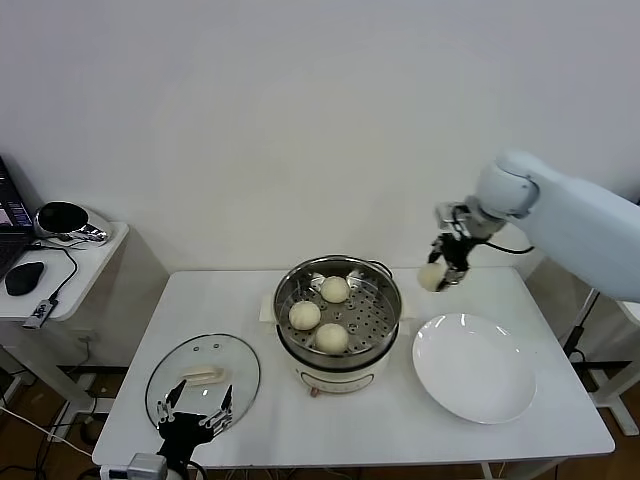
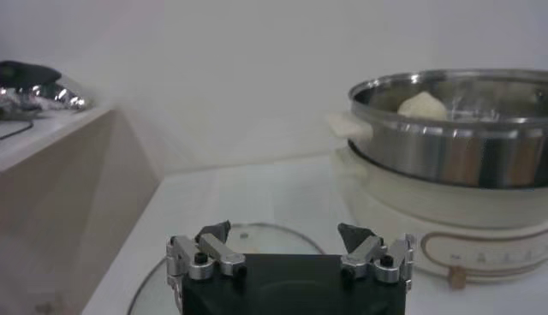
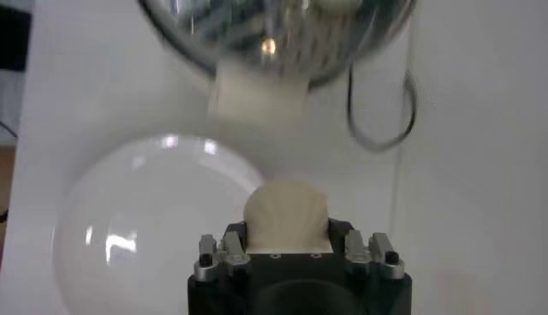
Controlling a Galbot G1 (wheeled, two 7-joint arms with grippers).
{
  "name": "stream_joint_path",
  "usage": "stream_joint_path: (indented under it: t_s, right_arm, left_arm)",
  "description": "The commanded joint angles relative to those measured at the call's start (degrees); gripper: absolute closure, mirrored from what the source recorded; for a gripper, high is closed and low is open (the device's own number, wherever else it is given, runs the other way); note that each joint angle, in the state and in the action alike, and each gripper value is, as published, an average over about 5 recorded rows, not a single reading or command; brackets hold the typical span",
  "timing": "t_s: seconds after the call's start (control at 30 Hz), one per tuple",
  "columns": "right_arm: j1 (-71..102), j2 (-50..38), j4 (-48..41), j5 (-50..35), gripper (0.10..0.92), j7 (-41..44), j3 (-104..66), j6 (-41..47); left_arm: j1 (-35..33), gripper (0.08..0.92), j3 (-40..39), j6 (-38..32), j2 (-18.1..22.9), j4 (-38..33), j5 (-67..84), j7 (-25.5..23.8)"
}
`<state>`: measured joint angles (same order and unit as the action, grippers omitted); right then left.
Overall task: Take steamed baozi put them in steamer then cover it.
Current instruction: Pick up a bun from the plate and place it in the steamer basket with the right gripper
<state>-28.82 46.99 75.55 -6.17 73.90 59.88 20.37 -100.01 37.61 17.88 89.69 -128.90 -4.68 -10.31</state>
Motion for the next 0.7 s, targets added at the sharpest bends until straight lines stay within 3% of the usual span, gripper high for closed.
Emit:
stream_joint_path:
  t_s: [0.03,0.7]
  right_arm:
    - [-8.5,12.0,0.0,-8.8,0.442,0.1,9.0,6.1]
    - [2.7,19.7,-7.0,-2.2,0.440,-5.1,10.1,8.9]
  left_arm:
    - [0.4,0.177,0.0,0.0,-0.3,-0.5,0.6,-0.1]
    - [0.4,0.177,-0.4,-0.1,0.0,0.0,1.3,-0.1]
